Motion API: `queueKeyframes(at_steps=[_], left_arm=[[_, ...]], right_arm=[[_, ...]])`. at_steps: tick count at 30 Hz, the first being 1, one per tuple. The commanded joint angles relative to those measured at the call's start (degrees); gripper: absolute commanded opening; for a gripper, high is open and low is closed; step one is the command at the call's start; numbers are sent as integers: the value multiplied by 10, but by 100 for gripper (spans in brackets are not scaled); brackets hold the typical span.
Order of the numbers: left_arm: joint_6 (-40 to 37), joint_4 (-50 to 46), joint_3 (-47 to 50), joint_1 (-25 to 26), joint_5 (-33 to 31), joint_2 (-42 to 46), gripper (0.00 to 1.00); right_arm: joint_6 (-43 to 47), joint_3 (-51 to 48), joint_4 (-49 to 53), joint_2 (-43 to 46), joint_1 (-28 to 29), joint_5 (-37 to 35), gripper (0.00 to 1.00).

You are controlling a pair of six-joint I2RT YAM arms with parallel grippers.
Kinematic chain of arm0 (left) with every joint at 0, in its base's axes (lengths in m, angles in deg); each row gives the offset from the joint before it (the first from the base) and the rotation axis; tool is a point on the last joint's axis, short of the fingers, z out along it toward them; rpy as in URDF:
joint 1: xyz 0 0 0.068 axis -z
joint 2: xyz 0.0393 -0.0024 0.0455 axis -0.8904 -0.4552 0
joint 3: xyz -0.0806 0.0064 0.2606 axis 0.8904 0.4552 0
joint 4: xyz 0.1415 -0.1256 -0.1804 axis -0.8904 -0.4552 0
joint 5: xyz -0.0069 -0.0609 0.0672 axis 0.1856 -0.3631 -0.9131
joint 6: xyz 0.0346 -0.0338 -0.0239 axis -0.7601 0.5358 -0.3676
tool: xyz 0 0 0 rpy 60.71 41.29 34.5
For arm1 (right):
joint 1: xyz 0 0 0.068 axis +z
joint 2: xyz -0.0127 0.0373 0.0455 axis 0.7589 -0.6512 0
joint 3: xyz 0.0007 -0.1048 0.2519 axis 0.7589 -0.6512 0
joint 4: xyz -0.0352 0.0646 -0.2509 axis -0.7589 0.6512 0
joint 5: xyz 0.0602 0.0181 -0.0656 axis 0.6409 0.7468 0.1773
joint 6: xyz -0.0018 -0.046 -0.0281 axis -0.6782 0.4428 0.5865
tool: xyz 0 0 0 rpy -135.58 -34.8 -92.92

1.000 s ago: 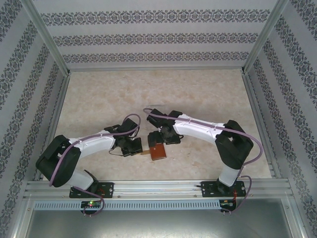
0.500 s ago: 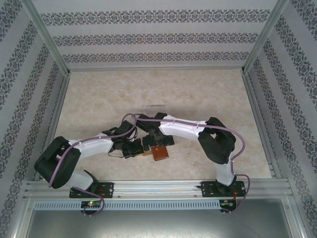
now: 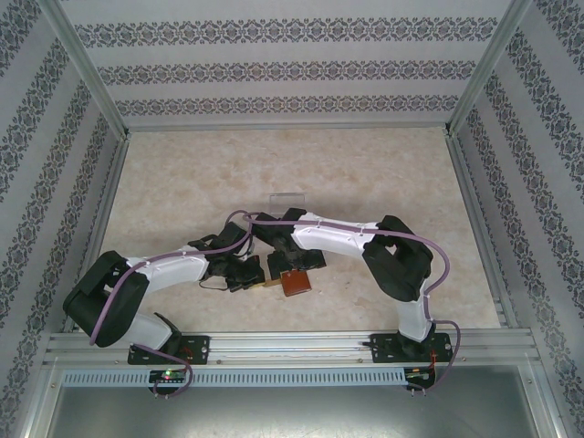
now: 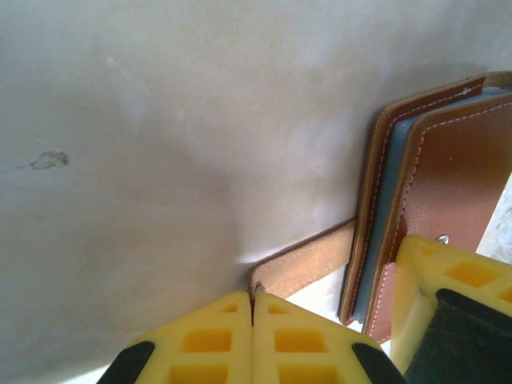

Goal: Take the credit cards out of the card holder

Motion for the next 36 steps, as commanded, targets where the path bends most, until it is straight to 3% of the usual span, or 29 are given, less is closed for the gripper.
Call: queueKeyframes(at_steps=[1,8,25,36], left_arm=[[-1,5,0,-4,0,4,5],[-5,3,-3,-4,-1,0,5],[-11,-4,-8,-4,-4,-2,5],[-12,-13,-13,-4,-8,-4,5]], right_arm=[[-6,4,12,14,6,-11,96],[-27,-37,-64,11,6,38,98],[-21,-12,7,29,5,-26,98],[-18,-13,14,63,4,-22,98]])
